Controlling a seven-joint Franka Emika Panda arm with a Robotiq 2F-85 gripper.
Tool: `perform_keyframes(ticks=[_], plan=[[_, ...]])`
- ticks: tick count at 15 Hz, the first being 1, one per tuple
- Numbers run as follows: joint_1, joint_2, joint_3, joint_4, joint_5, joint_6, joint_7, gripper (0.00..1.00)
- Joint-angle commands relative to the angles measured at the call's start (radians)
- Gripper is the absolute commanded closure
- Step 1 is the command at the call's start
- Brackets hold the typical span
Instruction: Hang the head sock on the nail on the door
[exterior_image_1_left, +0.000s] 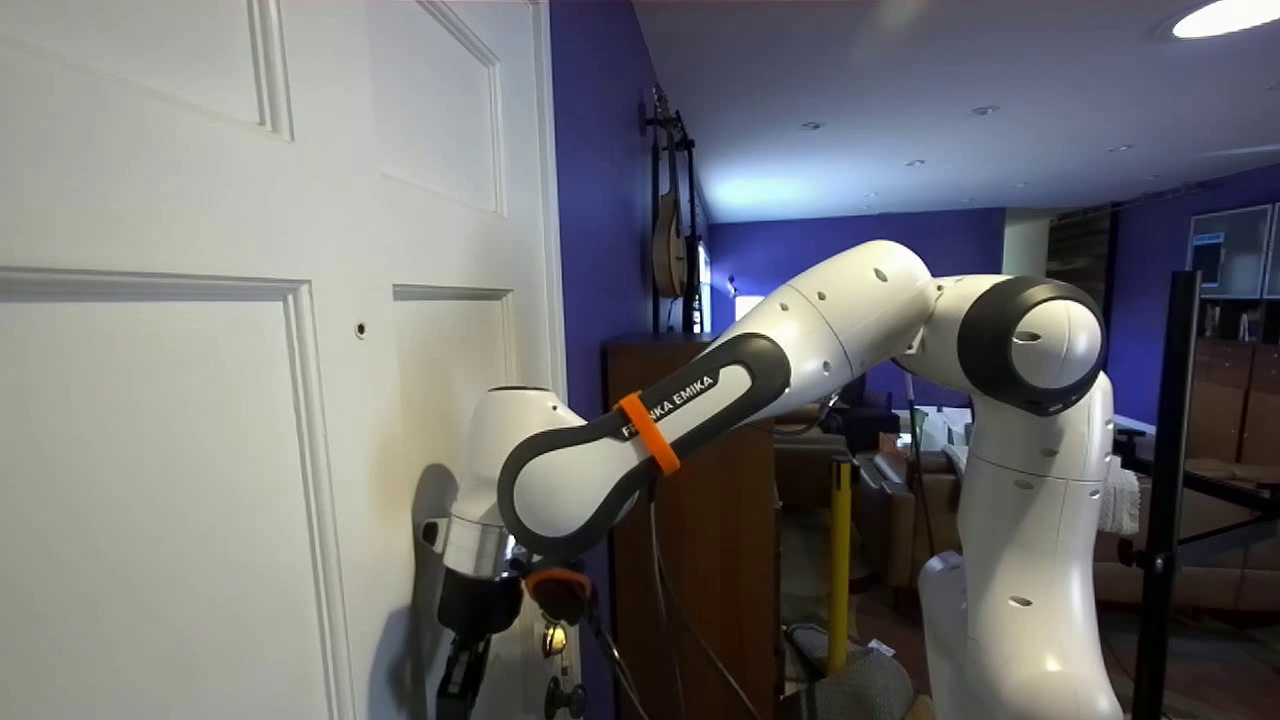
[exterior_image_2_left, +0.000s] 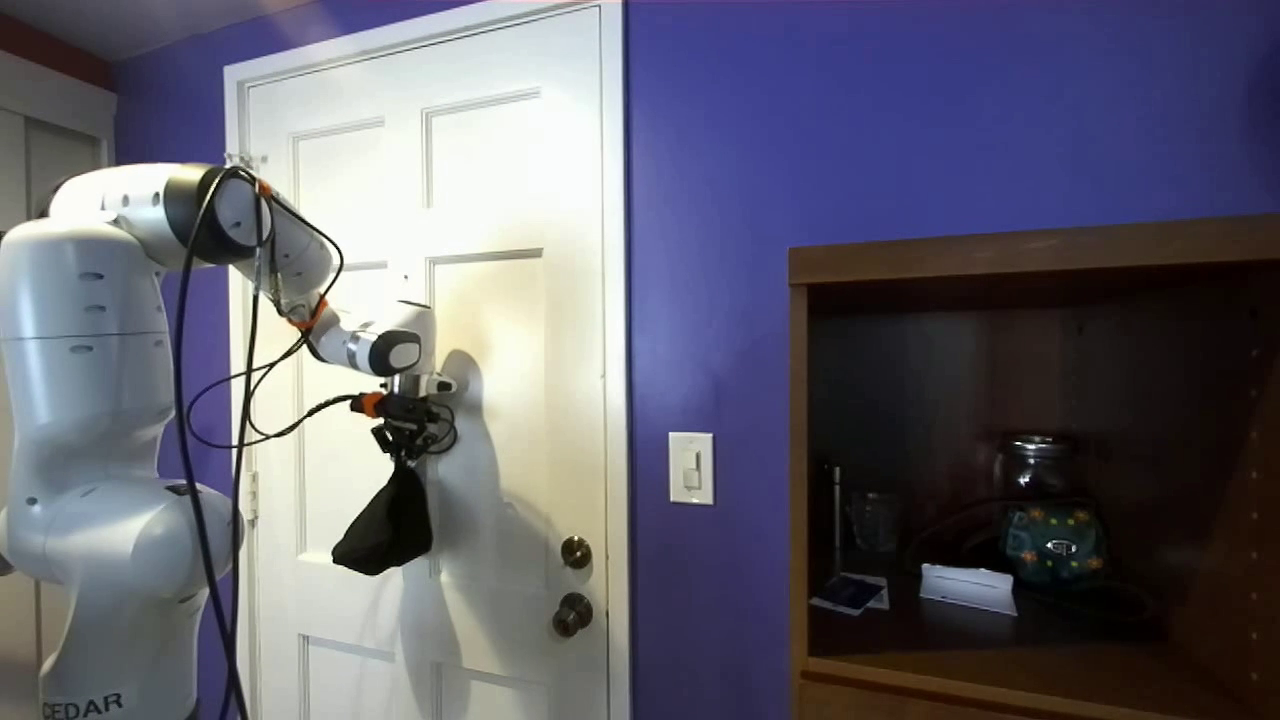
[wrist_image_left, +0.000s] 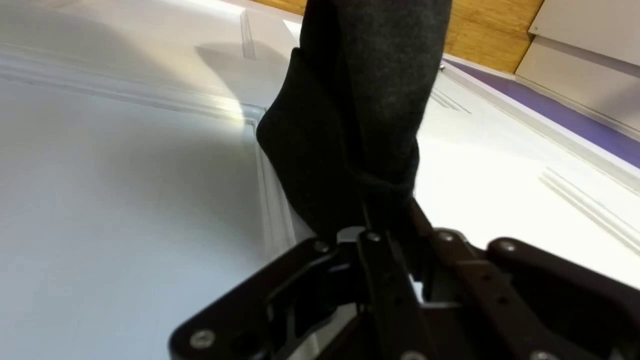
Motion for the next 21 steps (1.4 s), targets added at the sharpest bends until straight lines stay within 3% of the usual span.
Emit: perform_keyframes(ticks=[1,3,4,5,6,7,9,13,14,21], plan=[[0.009,0.012,0.001,0.003,-0.012,0.032,-0.008,0.55],[0.008,0.011,0.0,0.003,-0.01,0.033,-0.009,0.42],[0.009,0.011,-0.001,0.003,-0.008,0.032,-0.012,0.56],[0.009,0.01,-0.001,0.003,-0.007,0.033,-0.013,0.78],[0.009,0.01,-0.001,0.003,-0.009,0.034,-0.012,0.74],[0.009,0.009,-0.001,0.004,-0.009,0.031,-0.013,0.25],[0.009,0.0,-0.002,0.006,-0.002,0.018,-0.013,0.27],[0.004,-0.063,-0.004,0.01,-0.034,-0.05,0.023,0.02],[0.003,-0.081,-0.004,0.012,-0.042,-0.069,0.035,0.0],[-0.025,-0.232,-0.008,0.06,-0.211,-0.325,0.155,0.0]])
